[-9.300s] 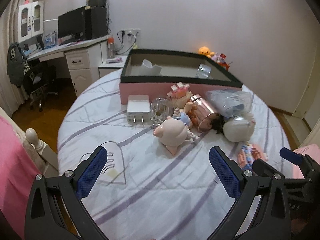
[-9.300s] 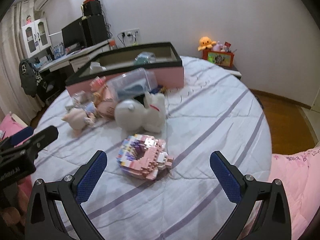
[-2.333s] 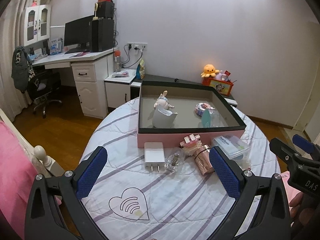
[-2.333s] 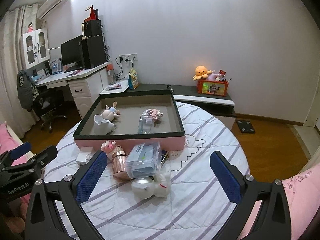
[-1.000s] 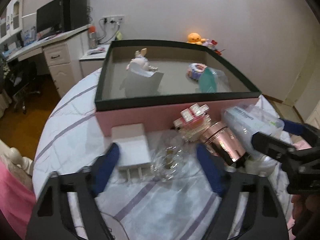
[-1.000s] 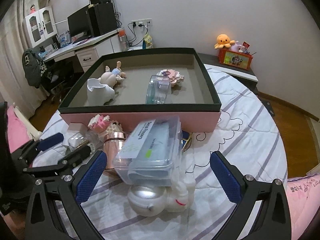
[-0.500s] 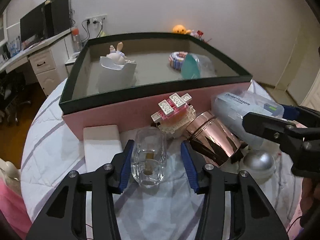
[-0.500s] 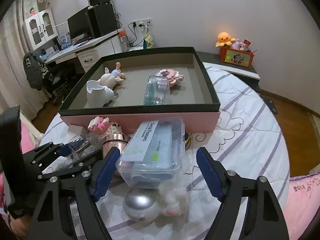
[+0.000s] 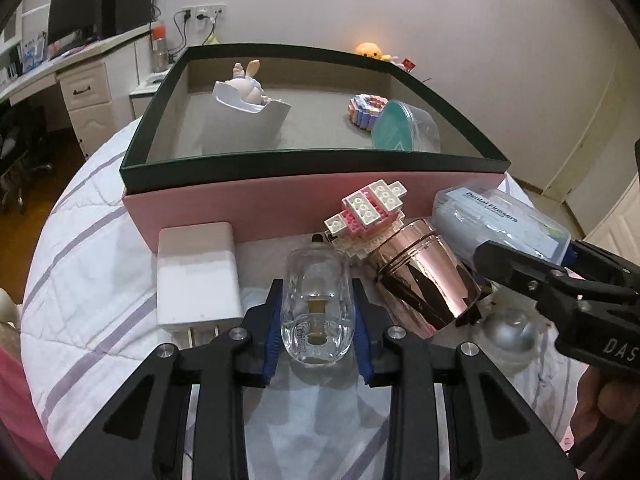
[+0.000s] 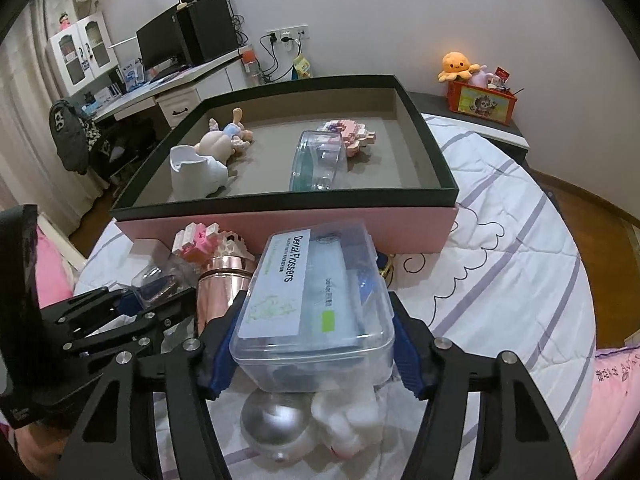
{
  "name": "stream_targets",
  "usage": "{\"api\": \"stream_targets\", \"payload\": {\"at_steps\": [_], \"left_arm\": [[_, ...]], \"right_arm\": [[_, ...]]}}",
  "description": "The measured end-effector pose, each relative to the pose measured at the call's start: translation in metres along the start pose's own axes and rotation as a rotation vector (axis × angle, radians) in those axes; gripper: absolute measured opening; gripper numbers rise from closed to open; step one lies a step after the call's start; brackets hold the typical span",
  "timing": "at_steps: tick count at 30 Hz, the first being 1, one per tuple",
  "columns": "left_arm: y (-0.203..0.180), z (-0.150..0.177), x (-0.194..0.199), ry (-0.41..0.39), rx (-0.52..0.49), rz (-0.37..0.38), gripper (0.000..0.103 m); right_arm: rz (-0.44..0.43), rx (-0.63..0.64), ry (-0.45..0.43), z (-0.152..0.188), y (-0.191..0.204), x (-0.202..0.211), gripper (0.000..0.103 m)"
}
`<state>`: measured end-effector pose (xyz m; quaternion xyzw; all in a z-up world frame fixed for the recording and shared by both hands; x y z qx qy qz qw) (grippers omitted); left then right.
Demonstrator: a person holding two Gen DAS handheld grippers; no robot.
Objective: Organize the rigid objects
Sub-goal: 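Carry both items over the pink box and open both tools inside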
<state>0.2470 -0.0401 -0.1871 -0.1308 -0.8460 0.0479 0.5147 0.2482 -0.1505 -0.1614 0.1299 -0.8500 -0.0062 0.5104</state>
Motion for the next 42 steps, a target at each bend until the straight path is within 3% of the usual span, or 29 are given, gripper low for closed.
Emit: {"api": "stream_targets", "payload": {"at_steps": [8, 21, 26, 35, 42], "left_arm": [[0.011, 0.010, 0.022, -0.019, 0.029, -0.001, 0.030], [0.012, 0.002, 0.076, -0.124, 0.015, -0.032, 0.030], [0.013, -0.020, 0.094, -0.175, 0.001, -0.042, 0.030], [0.013, -0.077, 0.133, -0.301, -0.024, -0.058, 0.030], [0.016, -0.125, 0.134, -0.341, -0.015, -0.043, 0.030]], "right_arm": [[-0.047, -0.011, -0.029, 0.001, 0.003, 0.023, 0.066], [-0.072, 0.019, -0.083, -0.010, 0.017, 0.048, 0.066], [-0.068, 0.028, -0.124, -0.025, 0.013, 0.064, 0.066], [-0.012, 0.047, -0.250, -0.083, -0.004, 0.099, 0.066], [0.002, 0.049, -0.275, -0.129, -0.013, 0.092, 0.066]]}}
Point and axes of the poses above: each gripper's, at about its wrist camera, not at the fingertips, and x roughly against the way its jaws point, y to its left, z to its underside, the point moved 9 cm from there along -x, roughly the way its jaws point, and after that the axes turned 10 degrees about y, right-handed, at the moved point
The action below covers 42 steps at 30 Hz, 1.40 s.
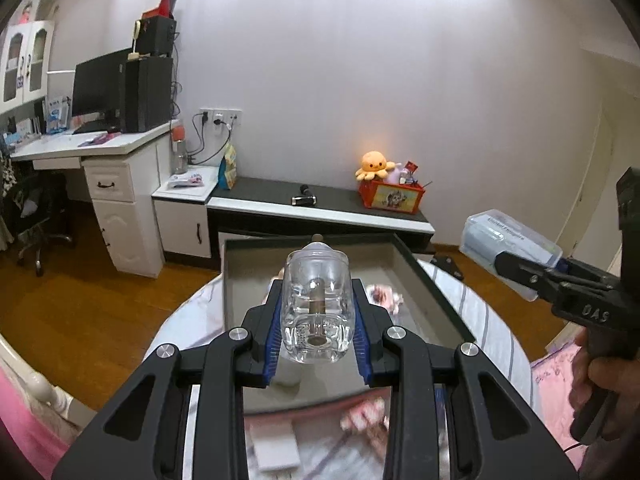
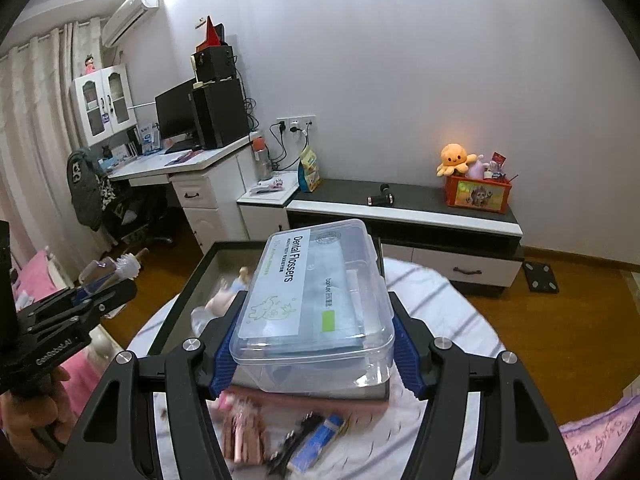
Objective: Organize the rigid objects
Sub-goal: 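Carry both items over the pink box and open both tools inside, then lift both tools out of the pink box back over the bed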
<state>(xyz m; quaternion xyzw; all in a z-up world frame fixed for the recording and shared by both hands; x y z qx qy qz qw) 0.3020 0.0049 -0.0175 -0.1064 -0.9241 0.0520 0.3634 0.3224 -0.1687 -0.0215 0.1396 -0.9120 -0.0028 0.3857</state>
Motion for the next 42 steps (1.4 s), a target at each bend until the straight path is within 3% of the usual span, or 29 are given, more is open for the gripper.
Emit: {"api": "stream_targets", "payload": {"at_steps": [7, 12, 19, 20, 21, 22, 23, 25, 26, 27, 28, 34, 42], "left_arm": [[-0.008, -0.025, -0.056, 0.049, 0.004, 0.010, 0.030], [-0.015, -0.020, -0.107, 0.127, 0.010, 0.021, 0.030], [-0.017, -0.006, -0.162, 0.236, 0.006, 0.033, 0.031], [-0.017, -0.003, -0.166, 0.249, 0.005, 0.038, 0.031], [-0.016, -0.003, -0.166, 0.252, 0.006, 0.037, 0.035], [-0.015, -0.002, -0.164, 0.246, 0.009, 0.029, 0.047], [-0.014, -0.002, -0.160, 0.232, 0.012, 0.024, 0.055], [-0.011, -0.002, -0.149, 0.199, 0.019, 0.006, 0.092], [-0.009, -0.003, -0.144, 0.181, 0.022, -0.006, 0.095], [-0.007, -0.004, -0.134, 0.155, 0.024, -0.019, 0.099], [-0.004, -0.003, -0.127, 0.145, 0.027, -0.024, 0.101], [0.014, 0.003, -0.086, 0.103, 0.070, -0.074, 0.103], [0.012, 0.021, -0.023, 0.045, 0.054, -0.097, 0.103]], "right_arm": [[-0.016, 0.003, 0.103, -0.021, -0.010, -0.068, 0.066], [-0.024, -0.004, 0.195, -0.017, -0.015, -0.120, 0.066], [-0.026, -0.023, 0.262, -0.008, -0.024, -0.155, 0.067], [-0.029, -0.023, 0.272, -0.007, -0.025, -0.159, 0.068], [-0.034, -0.022, 0.281, -0.005, -0.025, -0.161, 0.076], [-0.038, -0.026, 0.286, -0.003, -0.026, -0.162, 0.084], [-0.039, -0.029, 0.288, 0.000, -0.026, -0.161, 0.084], [-0.037, -0.039, 0.299, 0.003, -0.028, -0.160, 0.085], [-0.032, -0.041, 0.300, 0.004, -0.029, -0.158, 0.087], [-0.025, -0.042, 0.296, 0.005, -0.028, -0.155, 0.095], [-0.019, -0.040, 0.285, 0.005, -0.028, -0.150, 0.103], [-0.013, -0.061, 0.209, 0.005, -0.018, -0.107, 0.103], [-0.004, -0.063, 0.108, 0.016, 0.004, -0.048, 0.103]]}}
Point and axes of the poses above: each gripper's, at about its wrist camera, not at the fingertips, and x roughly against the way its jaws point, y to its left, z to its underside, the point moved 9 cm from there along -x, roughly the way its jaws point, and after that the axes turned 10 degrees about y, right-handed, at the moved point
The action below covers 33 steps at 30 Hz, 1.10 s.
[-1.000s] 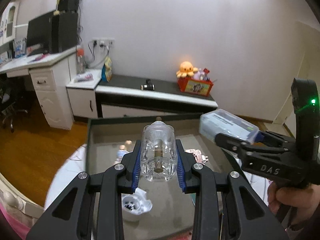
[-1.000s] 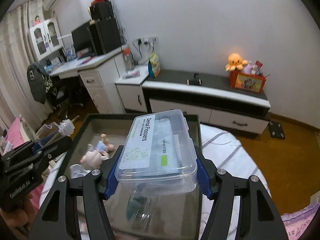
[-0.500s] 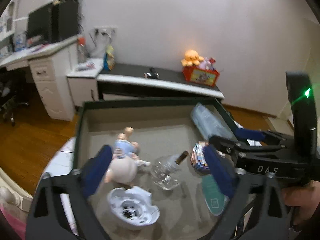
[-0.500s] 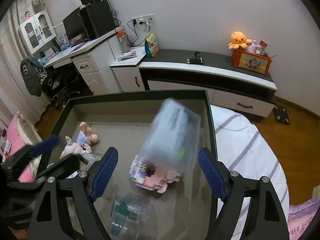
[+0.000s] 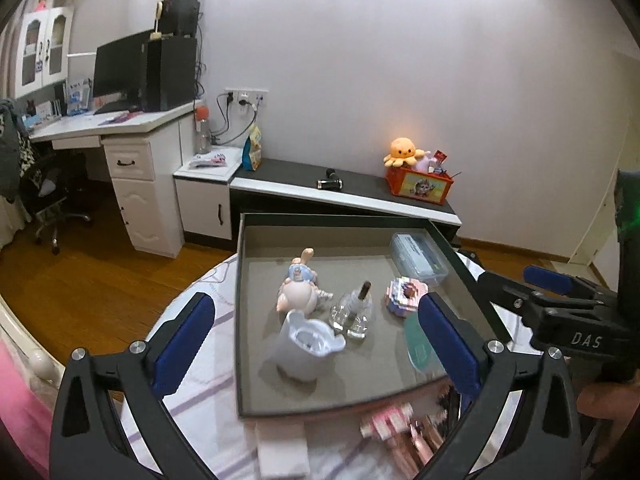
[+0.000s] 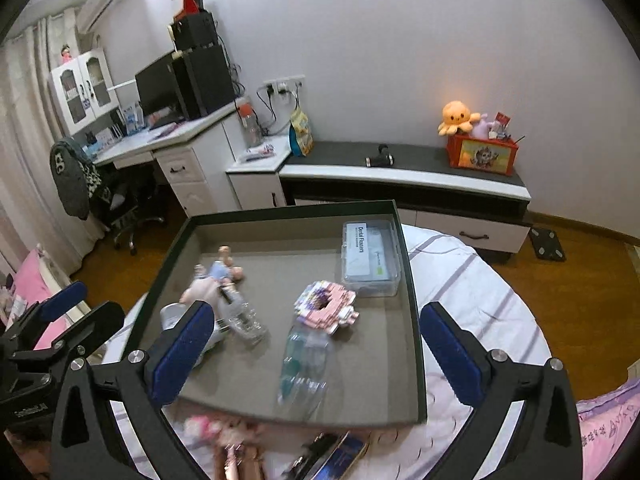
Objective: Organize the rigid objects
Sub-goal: 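Lift both tools out of the pink box back over the bed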
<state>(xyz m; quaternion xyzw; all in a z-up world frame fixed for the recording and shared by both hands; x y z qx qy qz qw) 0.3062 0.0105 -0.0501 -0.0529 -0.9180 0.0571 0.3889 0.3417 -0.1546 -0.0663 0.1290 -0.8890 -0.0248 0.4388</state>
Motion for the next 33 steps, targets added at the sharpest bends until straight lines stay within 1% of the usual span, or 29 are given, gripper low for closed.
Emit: {"api": "stream_targets", "payload": {"at_steps": [6, 8, 12, 18, 24, 28, 33], "left_arm": [[0.004, 0.023, 0.034, -0.026, -0.023, -0.033, 0.103], [0.007, 0.031, 0.042, -0.025, -0.019, -0.035, 0.103], [0.012, 0.050, 0.063, -0.048, -0.001, -0.037, 0.103], [0.011, 0.069, 0.084, -0.077, -0.011, -0.060, 0.103], [0.007, 0.088, 0.088, -0.068, -0.001, -0.059, 0.103], [0.006, 0.098, 0.089, -0.060, -0.004, -0.070, 0.103], [0.005, 0.102, 0.092, -0.061, 0.004, -0.064, 0.103]], "right_arm": [[0.016, 0.000, -0.040, 0.027, 0.010, 0.035, 0.103], [0.030, 0.000, -0.049, 0.038, 0.012, 0.042, 0.103], [0.038, -0.013, -0.058, 0.055, 0.011, 0.057, 0.103], [0.072, -0.025, -0.099, 0.082, 0.013, 0.082, 0.103], [0.126, -0.021, -0.145, 0.099, 0.010, 0.101, 0.103], [0.131, -0.024, -0.135, 0.116, 0.009, 0.106, 0.103], [0.132, -0.031, -0.126, 0.121, 0.006, 0.105, 0.103]]}}
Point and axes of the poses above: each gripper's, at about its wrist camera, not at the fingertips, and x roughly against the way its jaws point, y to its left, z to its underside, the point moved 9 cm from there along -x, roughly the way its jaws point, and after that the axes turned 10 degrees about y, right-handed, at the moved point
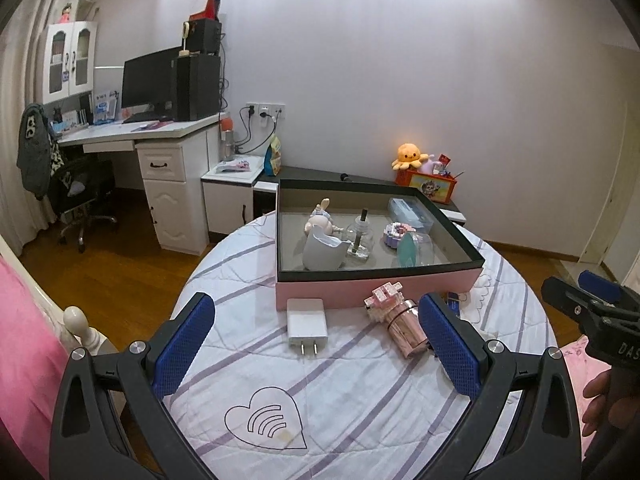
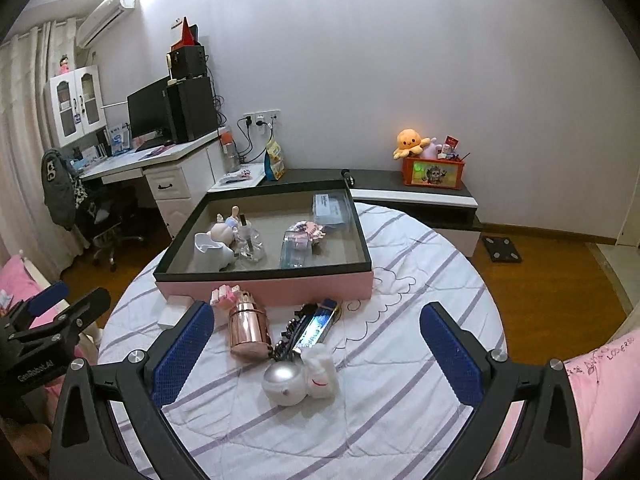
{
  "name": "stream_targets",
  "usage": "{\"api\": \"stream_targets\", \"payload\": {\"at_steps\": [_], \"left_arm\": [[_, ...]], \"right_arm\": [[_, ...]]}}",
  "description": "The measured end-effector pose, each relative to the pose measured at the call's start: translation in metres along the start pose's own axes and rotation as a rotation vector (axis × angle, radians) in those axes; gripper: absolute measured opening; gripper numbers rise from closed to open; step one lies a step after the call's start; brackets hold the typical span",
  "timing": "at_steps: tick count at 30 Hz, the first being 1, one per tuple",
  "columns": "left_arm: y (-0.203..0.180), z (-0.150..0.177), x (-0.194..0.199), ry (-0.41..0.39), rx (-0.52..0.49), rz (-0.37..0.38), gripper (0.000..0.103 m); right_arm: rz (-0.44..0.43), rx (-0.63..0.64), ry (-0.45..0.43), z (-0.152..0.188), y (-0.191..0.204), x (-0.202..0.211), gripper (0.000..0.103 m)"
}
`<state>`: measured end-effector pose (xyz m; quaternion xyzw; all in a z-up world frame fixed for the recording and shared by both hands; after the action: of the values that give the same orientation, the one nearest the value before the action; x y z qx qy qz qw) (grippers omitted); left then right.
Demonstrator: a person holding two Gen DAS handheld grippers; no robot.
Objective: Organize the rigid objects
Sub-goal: 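Lift both tools out of the pink box back over the bed, then grasp the white astronaut figure with the right tool while the left tool grasps the white charger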
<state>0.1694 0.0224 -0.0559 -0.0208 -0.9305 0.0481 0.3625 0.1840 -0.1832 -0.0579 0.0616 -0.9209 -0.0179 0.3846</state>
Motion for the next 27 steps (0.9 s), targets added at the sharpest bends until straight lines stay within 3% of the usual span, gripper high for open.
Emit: {"api": "stream_targets", "payload": {"at_steps": [15, 27], "left_arm": [[0.003, 0.003, 0.002, 0.003, 0.007, -0.018, 0.103], [0.010, 0.023, -0.033, 0.105, 0.012, -0.031, 0.103]], "right_arm": [[-0.010, 0.010, 0.003, 0.003, 0.007, 0.001, 0.103], [-0.009, -0.002, 0.097, 0.023, 0.001, -0.029, 0.103]]}}
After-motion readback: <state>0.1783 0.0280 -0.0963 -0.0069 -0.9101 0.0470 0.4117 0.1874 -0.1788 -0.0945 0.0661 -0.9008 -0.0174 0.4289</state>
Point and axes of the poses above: each gripper's, at about its wrist camera, not at the fingertips, and x roughly against the way its jaws point, y to its left, z to its underside, the point moved 9 cm from there along -x, roughly the way its jaws point, and after that the axes turned 10 degrees about y, right-handed, at the moved point
